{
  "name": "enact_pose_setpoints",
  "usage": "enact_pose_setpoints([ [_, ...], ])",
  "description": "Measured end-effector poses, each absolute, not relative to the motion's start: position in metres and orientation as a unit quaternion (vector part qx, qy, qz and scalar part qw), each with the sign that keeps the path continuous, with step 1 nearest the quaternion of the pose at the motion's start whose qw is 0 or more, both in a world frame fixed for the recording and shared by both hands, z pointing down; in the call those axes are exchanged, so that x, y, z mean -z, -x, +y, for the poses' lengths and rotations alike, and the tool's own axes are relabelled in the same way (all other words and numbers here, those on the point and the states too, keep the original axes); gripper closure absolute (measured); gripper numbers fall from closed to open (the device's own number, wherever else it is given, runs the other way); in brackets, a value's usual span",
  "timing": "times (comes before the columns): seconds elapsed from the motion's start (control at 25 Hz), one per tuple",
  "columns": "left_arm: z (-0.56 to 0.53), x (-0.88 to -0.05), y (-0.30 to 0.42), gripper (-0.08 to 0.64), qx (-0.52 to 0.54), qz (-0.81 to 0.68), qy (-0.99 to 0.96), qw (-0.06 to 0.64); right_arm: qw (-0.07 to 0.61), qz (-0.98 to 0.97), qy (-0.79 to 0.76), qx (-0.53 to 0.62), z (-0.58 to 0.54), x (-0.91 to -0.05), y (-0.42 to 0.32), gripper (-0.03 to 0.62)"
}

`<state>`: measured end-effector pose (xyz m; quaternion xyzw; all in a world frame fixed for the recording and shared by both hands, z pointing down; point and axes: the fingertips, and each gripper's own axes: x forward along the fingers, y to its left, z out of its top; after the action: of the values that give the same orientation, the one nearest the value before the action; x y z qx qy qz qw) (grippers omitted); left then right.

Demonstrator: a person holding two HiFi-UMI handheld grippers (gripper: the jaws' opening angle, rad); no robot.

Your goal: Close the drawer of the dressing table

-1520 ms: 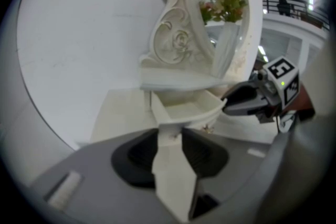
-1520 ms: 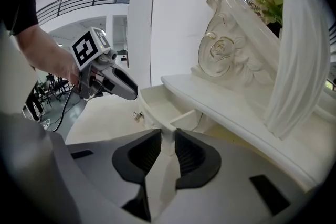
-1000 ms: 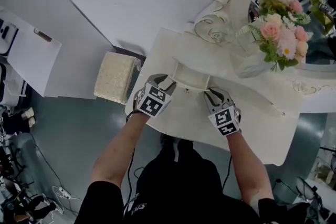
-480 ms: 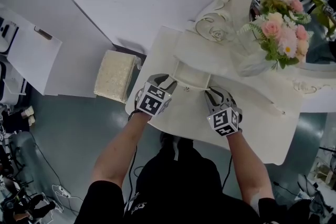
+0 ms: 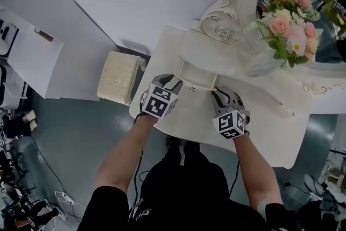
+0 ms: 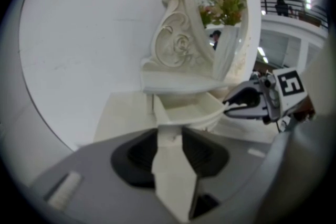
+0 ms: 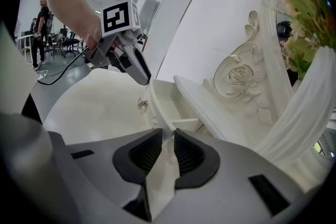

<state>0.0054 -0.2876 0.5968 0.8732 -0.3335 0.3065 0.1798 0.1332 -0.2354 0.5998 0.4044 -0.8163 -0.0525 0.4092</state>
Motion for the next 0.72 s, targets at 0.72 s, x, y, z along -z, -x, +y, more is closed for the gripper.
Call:
enact_pose_setpoints([
  [0.72, -0.302, -0.598, -0.008, 0.408, -0.295, -0.347, -0.868, 0.197, 0.378, -0.813, -0.443, -0.018, -0.242, -0.594, -0.150, 0.511],
])
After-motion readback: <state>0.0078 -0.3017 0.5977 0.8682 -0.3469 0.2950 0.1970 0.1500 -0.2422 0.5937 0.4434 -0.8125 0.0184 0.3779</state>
